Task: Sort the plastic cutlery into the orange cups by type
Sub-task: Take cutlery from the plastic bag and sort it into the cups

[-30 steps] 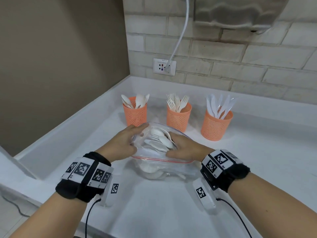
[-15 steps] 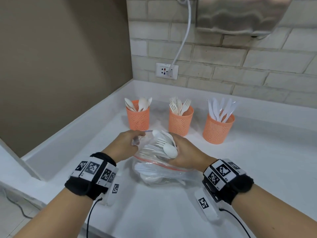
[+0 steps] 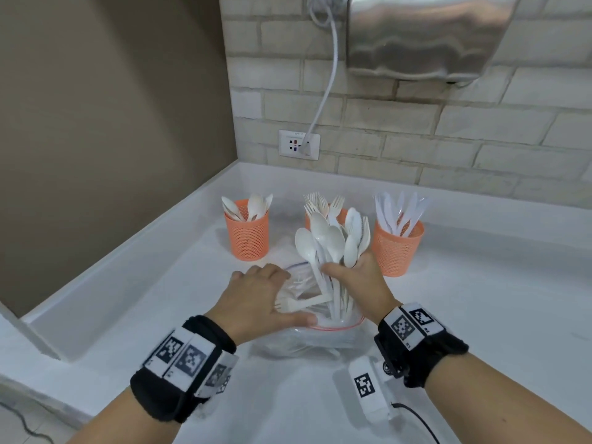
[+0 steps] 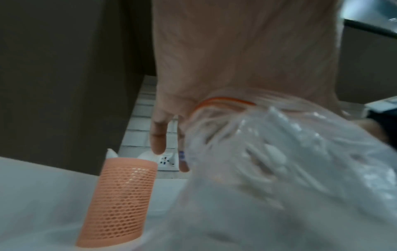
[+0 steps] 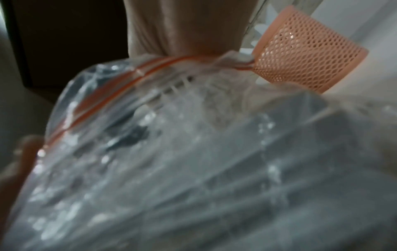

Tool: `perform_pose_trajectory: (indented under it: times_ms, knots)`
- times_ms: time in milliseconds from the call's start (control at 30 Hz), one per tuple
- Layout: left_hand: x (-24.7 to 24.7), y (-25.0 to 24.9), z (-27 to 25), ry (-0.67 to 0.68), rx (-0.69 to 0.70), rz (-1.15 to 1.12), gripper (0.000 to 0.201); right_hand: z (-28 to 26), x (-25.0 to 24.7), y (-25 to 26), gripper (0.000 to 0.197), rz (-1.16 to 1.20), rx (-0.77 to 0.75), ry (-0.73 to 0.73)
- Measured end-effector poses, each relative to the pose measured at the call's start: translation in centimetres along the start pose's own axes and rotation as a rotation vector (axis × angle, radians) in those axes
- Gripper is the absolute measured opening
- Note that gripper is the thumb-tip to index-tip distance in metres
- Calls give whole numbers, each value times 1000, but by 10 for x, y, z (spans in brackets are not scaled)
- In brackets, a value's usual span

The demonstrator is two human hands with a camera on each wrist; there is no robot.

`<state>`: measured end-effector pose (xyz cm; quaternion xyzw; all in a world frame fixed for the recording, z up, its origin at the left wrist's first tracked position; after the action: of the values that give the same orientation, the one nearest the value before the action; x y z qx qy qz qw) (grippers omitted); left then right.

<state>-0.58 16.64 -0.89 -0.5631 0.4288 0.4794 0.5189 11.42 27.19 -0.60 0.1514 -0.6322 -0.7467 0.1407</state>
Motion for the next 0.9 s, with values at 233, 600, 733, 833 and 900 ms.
perform_pose_trajectory:
  times_ms: [233, 600, 733, 833, 900]
  knots:
    - [25, -29, 6, 94, 80, 115, 73, -2, 39, -21, 84, -109, 31, 307]
    - [51, -32, 8, 189, 135, 323, 87, 21, 1, 30, 31, -1, -92, -4]
    - [54, -27, 14, 232, 99, 379, 65, 21, -29, 66, 13, 321, -158, -194]
    - [55, -19, 18, 242, 85, 415, 61, 18, -31, 72, 16, 418, -131, -155]
    - [51, -10, 23, 249, 52, 433, 60, 15, -27, 64, 14, 423, -74, -105]
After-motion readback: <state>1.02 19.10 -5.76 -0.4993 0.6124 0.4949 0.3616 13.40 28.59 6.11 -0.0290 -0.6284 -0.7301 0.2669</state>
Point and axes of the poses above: each hand's wrist, its own z-axis towards the middle knuckle, its own x-axis out of the palm, y = z × x, the point moved 10 cm from there along z, towards the middle knuckle, and after that the axes turned 3 degrees about -y, right-handed, at the moved point
